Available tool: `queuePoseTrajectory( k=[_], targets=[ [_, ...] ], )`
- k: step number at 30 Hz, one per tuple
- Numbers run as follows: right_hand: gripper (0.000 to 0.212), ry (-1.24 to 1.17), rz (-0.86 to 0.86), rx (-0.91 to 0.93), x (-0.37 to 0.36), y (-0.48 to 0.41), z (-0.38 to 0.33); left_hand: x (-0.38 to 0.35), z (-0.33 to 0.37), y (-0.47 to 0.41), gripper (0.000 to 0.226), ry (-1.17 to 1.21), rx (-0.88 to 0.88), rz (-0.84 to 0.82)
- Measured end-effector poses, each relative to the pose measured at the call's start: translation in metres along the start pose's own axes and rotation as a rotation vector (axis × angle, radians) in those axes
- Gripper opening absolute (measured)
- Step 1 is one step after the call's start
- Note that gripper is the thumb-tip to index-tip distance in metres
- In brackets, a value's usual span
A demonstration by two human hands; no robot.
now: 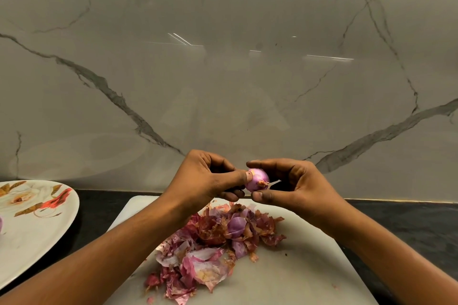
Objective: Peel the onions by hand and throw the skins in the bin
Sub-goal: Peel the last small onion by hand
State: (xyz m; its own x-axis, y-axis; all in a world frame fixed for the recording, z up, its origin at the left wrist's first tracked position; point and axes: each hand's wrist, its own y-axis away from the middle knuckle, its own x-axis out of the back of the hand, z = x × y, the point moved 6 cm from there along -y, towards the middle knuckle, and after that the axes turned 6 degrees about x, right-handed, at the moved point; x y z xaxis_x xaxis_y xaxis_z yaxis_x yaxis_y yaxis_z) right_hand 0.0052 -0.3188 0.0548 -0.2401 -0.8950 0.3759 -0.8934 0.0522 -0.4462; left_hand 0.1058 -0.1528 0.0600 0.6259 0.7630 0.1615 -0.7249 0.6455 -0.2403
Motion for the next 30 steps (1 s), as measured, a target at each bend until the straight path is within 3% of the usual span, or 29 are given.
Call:
queuePoseTrajectory(
  k=[10,18,22,30],
  targets=[
    [0.057,-0.012,-0.004,0.006,0.0014,-0.0008,0.0011,0.0009,-0.0009,-0.0007,0.006,-0.028,-0.022,0.028],
    [0.058,0.014,0.012,0.025,0.0014,-0.0007,0.0042,-0.0009,0.0004,0.0001,0.027,-0.044,-0.021,0.007],
    [0.058,-0.009,0.012,0.03,0.0006,-0.0006,0.004,0.0015,0.0003,-0.0007,0.005,-0.054,-0.035,0.037],
    [0.056,0.107,0.036,0.072,0.004,-0.0013,0.0017,-0.0016,-0.0016,-0.0005,0.014,-0.024,-0.035,0.04]
  ],
)
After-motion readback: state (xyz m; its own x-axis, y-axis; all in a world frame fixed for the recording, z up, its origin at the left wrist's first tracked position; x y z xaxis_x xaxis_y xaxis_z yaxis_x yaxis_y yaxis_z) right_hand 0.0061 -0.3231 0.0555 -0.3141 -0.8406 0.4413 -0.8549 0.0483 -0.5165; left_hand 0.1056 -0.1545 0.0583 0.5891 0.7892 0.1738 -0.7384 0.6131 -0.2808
